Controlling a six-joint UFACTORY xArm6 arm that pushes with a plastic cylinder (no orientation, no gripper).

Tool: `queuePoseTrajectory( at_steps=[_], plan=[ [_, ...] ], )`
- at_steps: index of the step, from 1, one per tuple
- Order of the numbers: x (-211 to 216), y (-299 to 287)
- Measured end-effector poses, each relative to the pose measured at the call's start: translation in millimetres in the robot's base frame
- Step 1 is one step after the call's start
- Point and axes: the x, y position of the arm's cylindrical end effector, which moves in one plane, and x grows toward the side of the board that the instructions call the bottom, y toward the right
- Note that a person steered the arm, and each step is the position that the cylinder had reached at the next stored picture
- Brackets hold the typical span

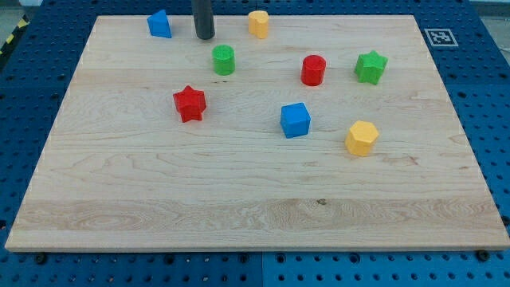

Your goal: Slightly push the blue triangle left

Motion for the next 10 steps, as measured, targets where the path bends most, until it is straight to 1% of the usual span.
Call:
queuePoseTrajectory(
  at_steps=[1,2,3,4,5,6,8,9,10],
  plan=[
    [-3,-12],
    [-3,-41],
    [-3,-57],
    [-4,-57],
    [-20,-57],
    [-25,-61],
    [-25,-70],
    [-21,-33],
    [-2,39]
  ],
)
